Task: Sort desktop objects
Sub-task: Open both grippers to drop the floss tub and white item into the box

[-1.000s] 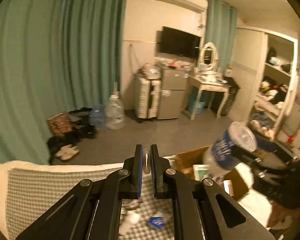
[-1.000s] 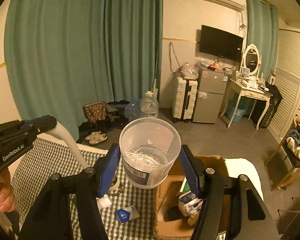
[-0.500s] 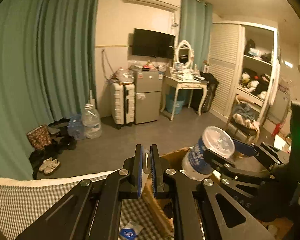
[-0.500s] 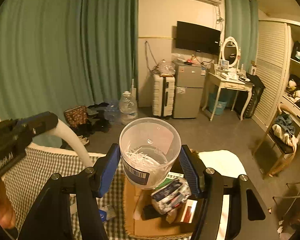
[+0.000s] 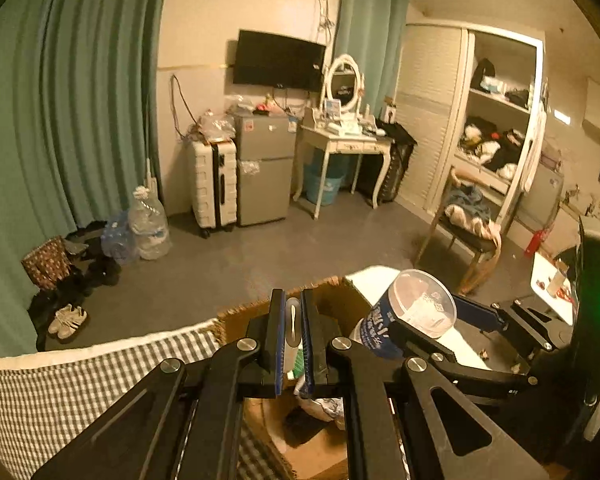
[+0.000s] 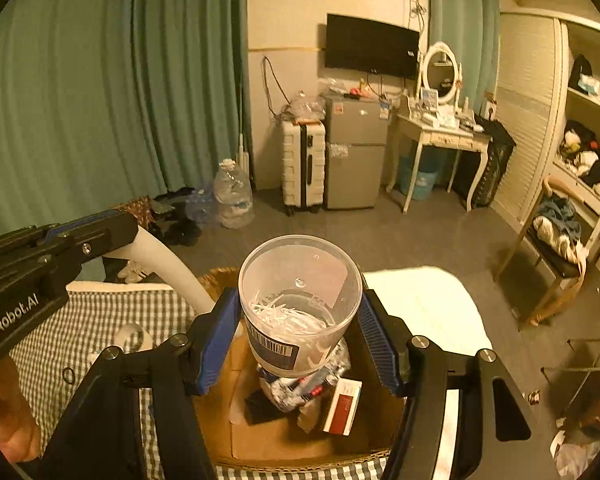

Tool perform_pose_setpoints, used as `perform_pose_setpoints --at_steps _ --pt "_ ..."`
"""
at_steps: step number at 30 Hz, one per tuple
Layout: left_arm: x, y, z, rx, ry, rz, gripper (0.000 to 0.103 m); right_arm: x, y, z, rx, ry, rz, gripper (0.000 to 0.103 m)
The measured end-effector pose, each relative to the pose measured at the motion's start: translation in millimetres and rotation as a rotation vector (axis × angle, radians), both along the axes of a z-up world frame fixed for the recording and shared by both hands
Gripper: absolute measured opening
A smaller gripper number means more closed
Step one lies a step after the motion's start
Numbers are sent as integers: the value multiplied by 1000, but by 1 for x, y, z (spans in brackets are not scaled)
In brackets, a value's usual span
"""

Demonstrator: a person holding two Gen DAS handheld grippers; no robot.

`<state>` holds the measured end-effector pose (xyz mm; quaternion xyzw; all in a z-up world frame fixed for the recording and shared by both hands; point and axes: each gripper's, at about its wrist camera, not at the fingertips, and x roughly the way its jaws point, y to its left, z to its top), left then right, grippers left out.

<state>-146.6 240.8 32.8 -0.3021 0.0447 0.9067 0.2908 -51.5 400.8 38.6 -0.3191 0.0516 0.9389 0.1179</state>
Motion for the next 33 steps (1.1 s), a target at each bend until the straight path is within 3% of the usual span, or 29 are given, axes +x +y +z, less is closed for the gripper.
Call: perform_pose_setpoints --at_steps 13,22,26,29,33 --pt "-29 25 -73 -52 -129 -36 7 -23 16 -69 -27 -135 -3 61" --pt "-37 38 -119 -175 -223 -58 12 -38 19 -110 -14 -232 -3 61" --pt "-32 37 -119 -174 -218 -52 25 -42 21 -112 -31 -252 -18 61" --pt "-33 30 -107 -149 -206 -38 43 -37 25 -104 -44 -233 -48 64" --pt "-31 21 -89 -124 -178 -23 56 -29 29 -83 -54 -181 -81 69"
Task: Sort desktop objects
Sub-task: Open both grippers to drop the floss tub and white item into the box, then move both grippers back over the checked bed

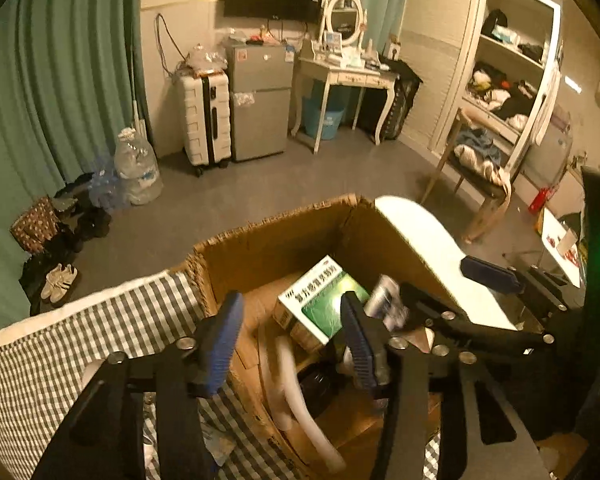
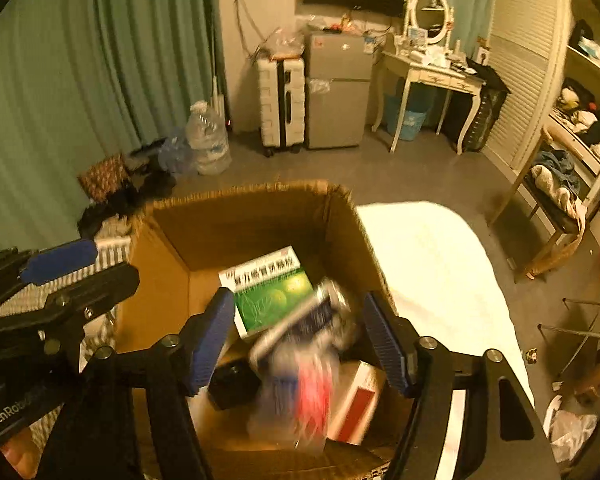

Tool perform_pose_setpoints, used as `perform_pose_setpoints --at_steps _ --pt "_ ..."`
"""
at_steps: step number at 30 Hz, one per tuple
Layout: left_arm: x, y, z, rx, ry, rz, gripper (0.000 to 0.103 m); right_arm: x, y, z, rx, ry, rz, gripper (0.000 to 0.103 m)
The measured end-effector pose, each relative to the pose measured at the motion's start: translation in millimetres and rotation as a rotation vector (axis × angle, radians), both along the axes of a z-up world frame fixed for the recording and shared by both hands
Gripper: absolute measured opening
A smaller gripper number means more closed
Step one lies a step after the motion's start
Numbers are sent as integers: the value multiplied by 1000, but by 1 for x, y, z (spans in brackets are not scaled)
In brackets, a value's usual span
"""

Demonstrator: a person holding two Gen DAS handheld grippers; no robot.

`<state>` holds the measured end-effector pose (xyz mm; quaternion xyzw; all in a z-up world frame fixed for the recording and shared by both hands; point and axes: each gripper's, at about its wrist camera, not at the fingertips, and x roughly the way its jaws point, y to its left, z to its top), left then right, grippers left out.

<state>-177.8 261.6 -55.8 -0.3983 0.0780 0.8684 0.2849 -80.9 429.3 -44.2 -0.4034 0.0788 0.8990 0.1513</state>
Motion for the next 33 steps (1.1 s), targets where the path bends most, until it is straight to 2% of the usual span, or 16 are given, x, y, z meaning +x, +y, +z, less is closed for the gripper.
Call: perform_pose_setpoints --at_steps 5,12,18,22,26,33 --pt "10 -11 24 10 52 41 59 6 -1 22 -1 37 -40 70" --pt "21 -32 55 23 137 99 63 14 -10 51 15 72 -34 71" --pt "25 -61 86 60 197 185 73 20 -22 72 22 109 -43 72" --pt "34 -87 106 61 287 277 91 25 -37 89 31 145 -15 77" --pt "44 -114 124 61 360 327 103 28 -59 103 45 176 17 83" --pt "60 -164 153 83 438 451 103 27 -98 130 50 230 62 86"
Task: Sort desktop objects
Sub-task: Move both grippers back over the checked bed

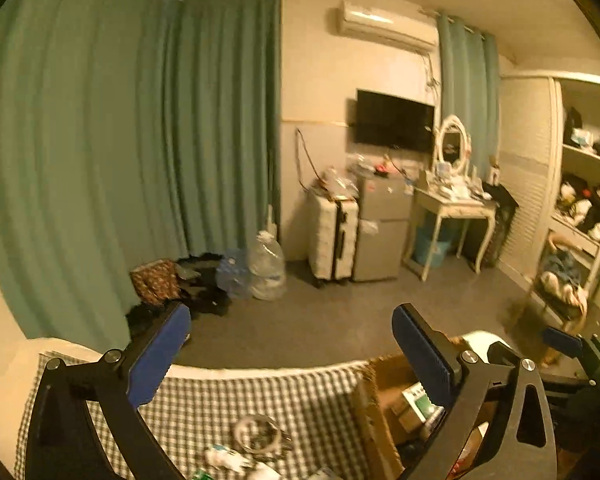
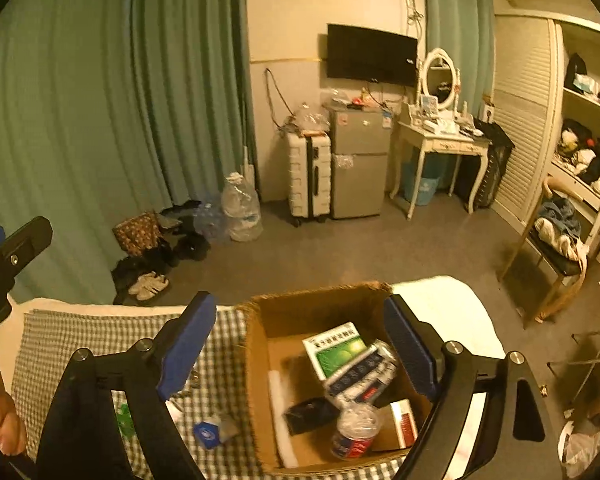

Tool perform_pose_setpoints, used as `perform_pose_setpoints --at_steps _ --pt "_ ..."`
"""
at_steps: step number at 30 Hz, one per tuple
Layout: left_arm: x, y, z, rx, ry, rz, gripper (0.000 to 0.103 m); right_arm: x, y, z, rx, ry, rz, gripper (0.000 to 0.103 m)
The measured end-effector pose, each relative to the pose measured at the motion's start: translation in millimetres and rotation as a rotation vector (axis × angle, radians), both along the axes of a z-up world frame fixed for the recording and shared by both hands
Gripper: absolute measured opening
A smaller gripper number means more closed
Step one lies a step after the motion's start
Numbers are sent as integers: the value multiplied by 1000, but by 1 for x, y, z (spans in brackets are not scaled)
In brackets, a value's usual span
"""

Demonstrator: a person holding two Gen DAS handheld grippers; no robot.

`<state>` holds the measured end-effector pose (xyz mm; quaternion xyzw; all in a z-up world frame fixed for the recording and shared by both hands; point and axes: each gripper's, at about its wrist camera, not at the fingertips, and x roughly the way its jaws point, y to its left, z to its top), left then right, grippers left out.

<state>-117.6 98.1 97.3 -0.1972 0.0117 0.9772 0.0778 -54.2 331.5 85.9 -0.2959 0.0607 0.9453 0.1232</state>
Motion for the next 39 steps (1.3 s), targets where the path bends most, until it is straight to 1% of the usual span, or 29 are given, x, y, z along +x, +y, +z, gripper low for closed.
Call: perform_pose_setpoints --at_steps 4,6,8,11,13,15,19,22,24,28,32,36,39 --pt "5 -27 13 13 19 21 103 0 -26 16 3 43 32 88" --pt "7 -40 17 21 15 20 103 -1 -37 21 12 52 53 89" --pt "9 -52 20 27 21 5 103 -1 -52 24 29 67 80 94" --pt "13 -64 24 -1 53 -5 103 1 -75 24 54 99 151 98" --pt "13 -75 24 -34 69 16 103 1 -90 20 89 109 172 98" --pt "11 -86 23 -33 59 39 103 -4 -98 16 85 100 174 98" --pt "6 -109 21 -3 26 83 103 -11 -108 16 59 101 163 98" --pt "3 -126 18 14 12 109 103 -15 -115 16 49 100 165 103" --pt "3 -138 14 21 5 122 103 -16 -122 17 43 104 183 103" --pt "2 -155 3 15 -28 121 103 -19 -137 11 75 97 225 103" --pt "3 -168 -13 -18 -52 106 103 -26 -150 -4 62 65 257 103" --pt "-4 -179 -35 -30 -95 107 103 -34 -163 -23 118 15 301 103" --pt "-13 -188 -55 -22 -139 116 103 -37 -167 -37 132 -2 345 103"
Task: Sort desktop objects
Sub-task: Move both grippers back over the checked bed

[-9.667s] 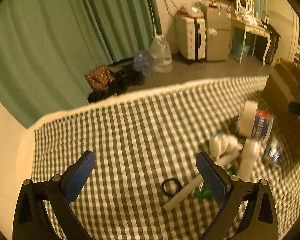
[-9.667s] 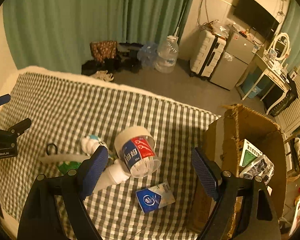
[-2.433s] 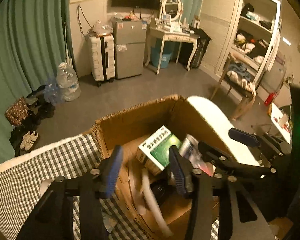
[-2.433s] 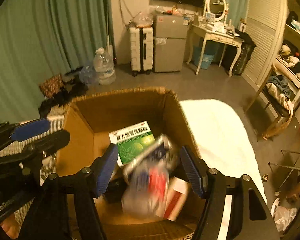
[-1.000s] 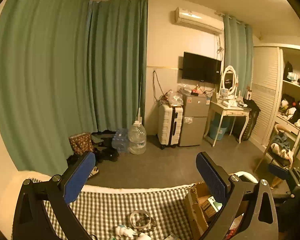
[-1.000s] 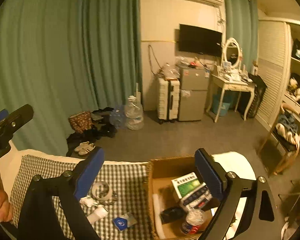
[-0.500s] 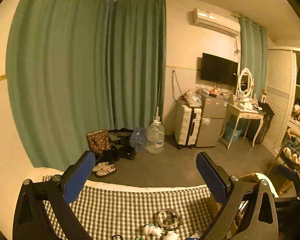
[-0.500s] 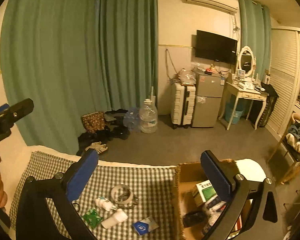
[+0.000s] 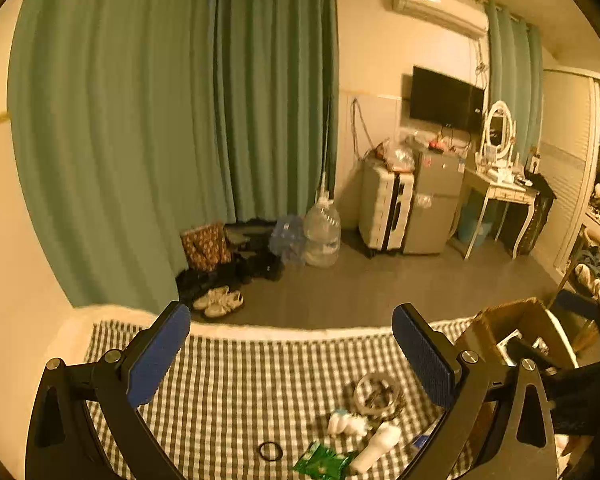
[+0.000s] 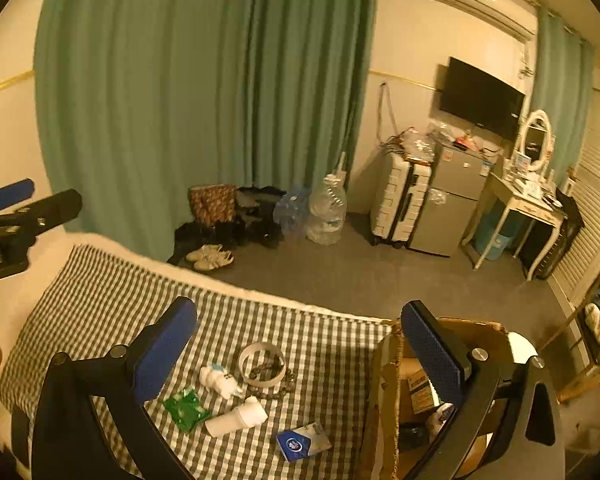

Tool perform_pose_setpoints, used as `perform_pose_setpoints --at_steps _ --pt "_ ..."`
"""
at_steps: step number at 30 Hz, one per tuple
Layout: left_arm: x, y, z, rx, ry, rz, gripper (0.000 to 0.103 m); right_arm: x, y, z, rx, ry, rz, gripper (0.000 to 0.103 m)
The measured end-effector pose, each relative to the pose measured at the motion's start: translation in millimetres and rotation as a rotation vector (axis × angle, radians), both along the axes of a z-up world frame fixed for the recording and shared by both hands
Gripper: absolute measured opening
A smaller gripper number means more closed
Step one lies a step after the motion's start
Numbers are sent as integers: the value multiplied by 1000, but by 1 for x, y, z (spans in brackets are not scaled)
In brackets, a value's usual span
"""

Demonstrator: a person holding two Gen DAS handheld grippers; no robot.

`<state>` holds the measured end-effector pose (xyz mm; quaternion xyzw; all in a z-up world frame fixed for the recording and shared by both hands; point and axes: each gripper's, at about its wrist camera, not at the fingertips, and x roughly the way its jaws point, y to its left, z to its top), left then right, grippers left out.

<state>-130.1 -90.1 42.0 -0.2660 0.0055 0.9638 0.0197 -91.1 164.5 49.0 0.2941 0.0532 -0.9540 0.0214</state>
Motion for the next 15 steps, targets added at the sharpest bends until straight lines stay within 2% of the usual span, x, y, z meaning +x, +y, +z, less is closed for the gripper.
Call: perform_pose_setpoints --at_steps 3,6,8,15 --pt "-5 -5 -19 -12 -33 -4 103 -2 2 -13 -11 -26 8 103" --pt "-8 -8 -37 -26 -59 -11 103 -12 6 -32 -53 -95 2 103" --pt "-13 -10 -47 -32 -81 -11 103 -16 3 -46 -46 -135 14 103" --pt "-25 -15 -93 -34 -163 -24 103 -20 -17 -82 16 -152 67 103"
